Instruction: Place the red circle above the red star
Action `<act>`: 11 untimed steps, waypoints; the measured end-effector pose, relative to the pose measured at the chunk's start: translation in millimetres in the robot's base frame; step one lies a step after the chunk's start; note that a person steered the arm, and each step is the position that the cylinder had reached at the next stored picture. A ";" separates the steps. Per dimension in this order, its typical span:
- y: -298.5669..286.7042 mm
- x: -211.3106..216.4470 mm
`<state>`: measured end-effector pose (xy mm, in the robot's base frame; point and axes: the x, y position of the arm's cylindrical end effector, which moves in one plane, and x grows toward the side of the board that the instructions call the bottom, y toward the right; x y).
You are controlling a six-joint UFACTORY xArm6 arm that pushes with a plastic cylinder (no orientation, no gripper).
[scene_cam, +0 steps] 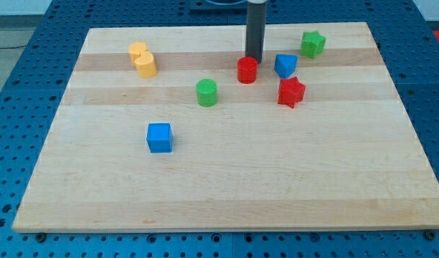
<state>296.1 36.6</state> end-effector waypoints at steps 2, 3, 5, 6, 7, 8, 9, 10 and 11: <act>-26.4 8.1; 1.5 15.5; 28.1 40.9; 12.7 40.9; -10.0 49.2; -20.6 68.6; -3.8 75.6; 26.1 75.6; 60.4 75.6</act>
<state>371.7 97.0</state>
